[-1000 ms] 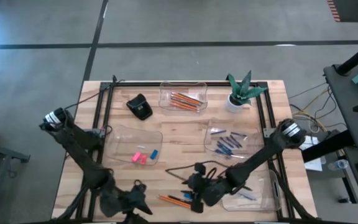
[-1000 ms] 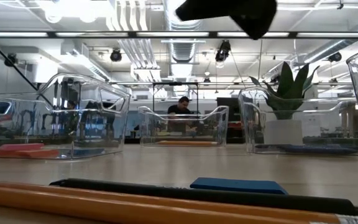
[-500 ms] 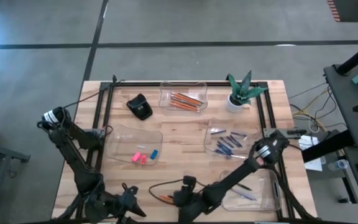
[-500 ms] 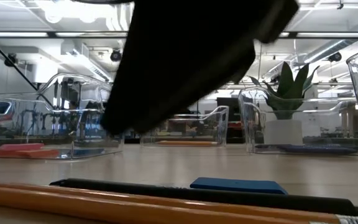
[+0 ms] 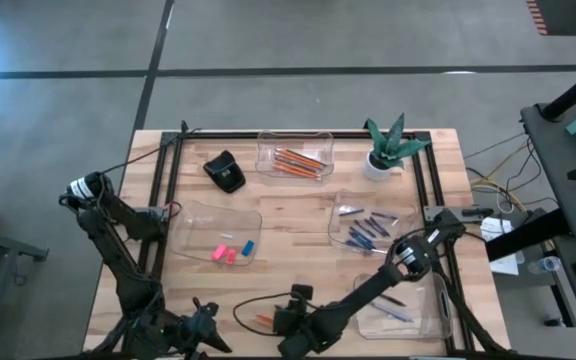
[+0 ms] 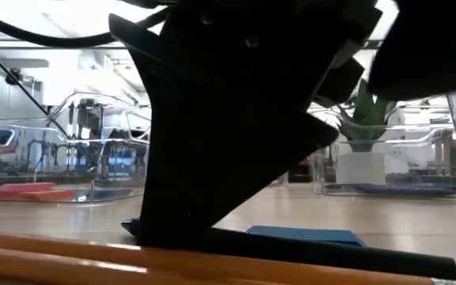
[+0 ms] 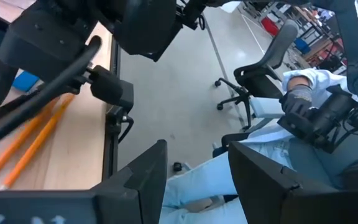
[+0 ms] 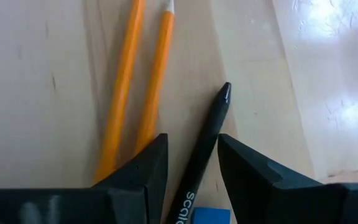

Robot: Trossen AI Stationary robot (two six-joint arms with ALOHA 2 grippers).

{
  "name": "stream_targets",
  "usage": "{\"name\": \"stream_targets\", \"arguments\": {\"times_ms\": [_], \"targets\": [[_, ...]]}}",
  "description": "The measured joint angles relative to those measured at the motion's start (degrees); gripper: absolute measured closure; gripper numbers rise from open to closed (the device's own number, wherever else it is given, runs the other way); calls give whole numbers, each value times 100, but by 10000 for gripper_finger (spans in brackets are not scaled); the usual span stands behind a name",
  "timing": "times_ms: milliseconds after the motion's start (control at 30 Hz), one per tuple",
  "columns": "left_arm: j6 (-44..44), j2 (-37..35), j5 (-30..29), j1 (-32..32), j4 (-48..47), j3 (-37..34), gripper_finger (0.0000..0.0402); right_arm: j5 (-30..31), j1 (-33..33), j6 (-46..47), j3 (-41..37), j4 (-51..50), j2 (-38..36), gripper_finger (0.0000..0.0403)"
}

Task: Sort crayons/erasers/pens/pencils in bins
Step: Put the black pen into the bottom transparent bin

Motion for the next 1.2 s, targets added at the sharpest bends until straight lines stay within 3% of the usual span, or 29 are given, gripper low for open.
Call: {"name": "stream_targets", "arguments": {"times_ms": [200,467,767,1067,1200], "targets": [[13,0,-1,0,-7,0,246,-335,-101,194,-92,-2,-53,285],[17,2,-2,0,-7,0,246,-499,-150,233,-164,-39,-61,380],[19,2,-2,0,-5,0,246,-552,-159,-178,-83,-245,-343,383],[21,2,-2,2,-21,0,246,5,-20,-288,-61,-1206,-1685,383],[20,2,-2,4,-26,0,246,110,195,308,-126,-2177,-2367,384]]}}
